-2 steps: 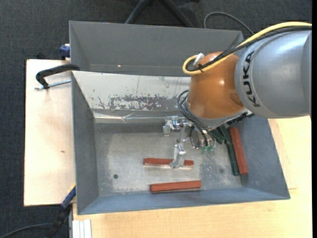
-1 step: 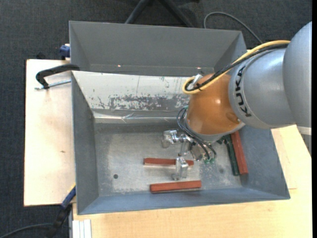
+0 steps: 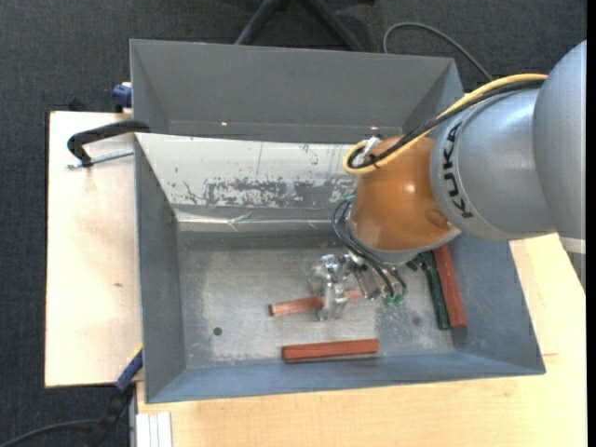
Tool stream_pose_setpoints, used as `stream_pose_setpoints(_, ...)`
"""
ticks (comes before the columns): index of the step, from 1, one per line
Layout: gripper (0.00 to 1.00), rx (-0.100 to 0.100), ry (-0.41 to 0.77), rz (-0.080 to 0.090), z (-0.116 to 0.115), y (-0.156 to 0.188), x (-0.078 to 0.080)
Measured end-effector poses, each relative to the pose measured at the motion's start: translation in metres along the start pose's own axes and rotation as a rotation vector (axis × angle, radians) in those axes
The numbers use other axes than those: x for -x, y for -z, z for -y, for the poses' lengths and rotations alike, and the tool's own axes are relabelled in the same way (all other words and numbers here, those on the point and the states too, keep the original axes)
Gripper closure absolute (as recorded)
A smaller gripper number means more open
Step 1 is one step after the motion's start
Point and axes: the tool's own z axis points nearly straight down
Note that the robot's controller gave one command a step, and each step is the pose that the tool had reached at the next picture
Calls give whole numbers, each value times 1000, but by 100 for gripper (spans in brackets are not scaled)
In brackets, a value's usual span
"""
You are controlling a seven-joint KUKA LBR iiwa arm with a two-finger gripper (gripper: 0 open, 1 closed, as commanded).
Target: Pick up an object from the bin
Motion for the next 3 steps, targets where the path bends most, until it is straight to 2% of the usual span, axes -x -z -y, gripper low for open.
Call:
stream_pose_setpoints(1,100,0,-32,14,-30,148,1)
stream_pose_setpoints(2,100,0,-33,4,-29,143,0)
stream_pose_setpoints(3,100,0,-34,4,-29,143,0)
